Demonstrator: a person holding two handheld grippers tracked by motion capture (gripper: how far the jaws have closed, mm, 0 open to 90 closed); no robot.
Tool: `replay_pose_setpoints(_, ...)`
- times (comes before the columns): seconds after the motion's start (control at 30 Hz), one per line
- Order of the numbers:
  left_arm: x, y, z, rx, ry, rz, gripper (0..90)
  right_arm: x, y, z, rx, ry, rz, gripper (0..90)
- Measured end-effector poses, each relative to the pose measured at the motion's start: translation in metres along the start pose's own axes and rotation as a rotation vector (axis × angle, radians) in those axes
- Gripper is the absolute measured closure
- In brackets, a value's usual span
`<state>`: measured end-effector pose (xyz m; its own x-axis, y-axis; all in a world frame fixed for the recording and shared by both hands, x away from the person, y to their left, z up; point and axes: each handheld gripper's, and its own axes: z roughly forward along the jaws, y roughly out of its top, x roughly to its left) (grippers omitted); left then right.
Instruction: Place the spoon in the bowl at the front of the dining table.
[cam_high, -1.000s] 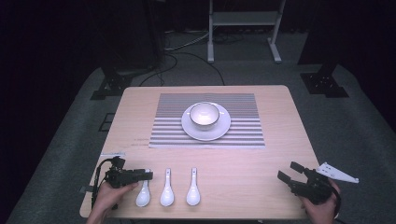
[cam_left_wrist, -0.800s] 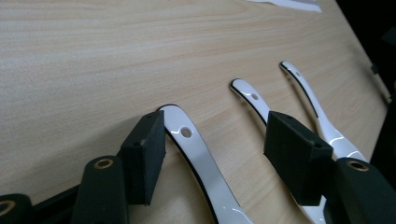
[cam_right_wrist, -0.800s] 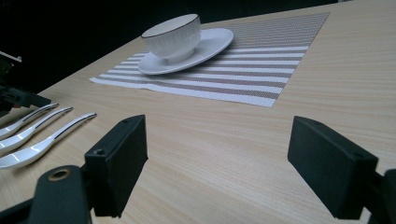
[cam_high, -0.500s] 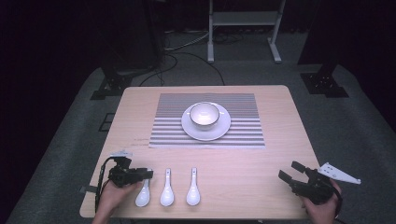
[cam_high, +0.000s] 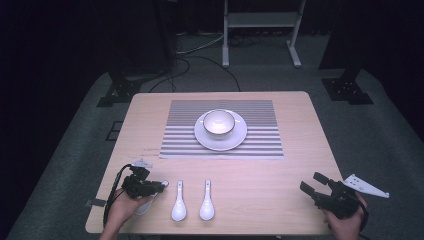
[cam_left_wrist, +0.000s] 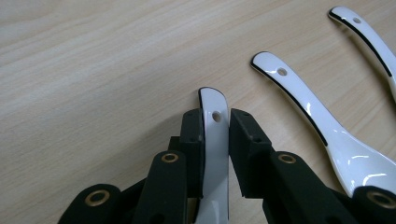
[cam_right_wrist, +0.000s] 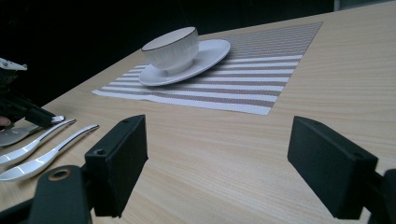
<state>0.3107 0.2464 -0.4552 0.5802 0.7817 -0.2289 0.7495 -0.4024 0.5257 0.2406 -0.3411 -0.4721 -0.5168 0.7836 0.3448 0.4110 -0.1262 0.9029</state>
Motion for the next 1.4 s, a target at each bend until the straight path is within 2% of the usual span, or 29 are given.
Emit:
replay_pose_setpoints(0.07,-0.001,0.003,0.001,0.021,0.005,0.018,80.9,0.0,0.0,0.0,-0.002,0.0,0.001,19.0)
replay_pose_setpoints(0.17,0.0,0.005,0.001,0.034,0.001,0.015,81.9,0.0,0.0,-0.001,-0.003,-0.001,0.0,19.0)
replay_pose_setpoints(0.3,0.004,0.006,0.002,0.039,-0.04,-0.022,84.4,-0.001,0.0,-0.001,-0.005,-0.003,0.004,19.0)
replay_pose_setpoints(0.33,0.006,0.006,0.002,0.037,-0.061,-0.039,84.6,-0.001,0.0,-0.001,-0.006,-0.002,0.004,19.0)
replay_pose_setpoints(0.57,0.019,0.002,-0.009,-0.03,-0.154,-0.13,84.8,-0.001,0.0,-0.001,-0.007,-0.005,0.008,19.0)
replay_pose_setpoints(0.63,0.021,0.002,-0.013,-0.045,-0.158,-0.138,84.8,-0.001,0.0,-0.001,-0.006,-0.007,0.005,19.0)
replay_pose_setpoints(0.7,0.022,0.002,-0.017,-0.063,-0.181,-0.149,84.8,-0.001,0.0,-0.001,-0.006,-0.007,0.005,19.0)
replay_pose_setpoints(0.9,0.023,0.008,-0.028,-0.103,-0.213,-0.161,84.9,-0.002,0.0,-0.001,-0.008,-0.008,0.009,19.0)
replay_pose_setpoints(1.27,0.016,0.028,-0.034,-0.104,-0.221,-0.138,84.9,-0.003,0.0,-0.002,-0.012,-0.01,0.015,19.0)
replay_pose_setpoints(1.4,0.015,0.036,-0.033,-0.112,-0.228,-0.141,84.9,-0.002,0.0,-0.002,-0.012,-0.008,0.015,19.0)
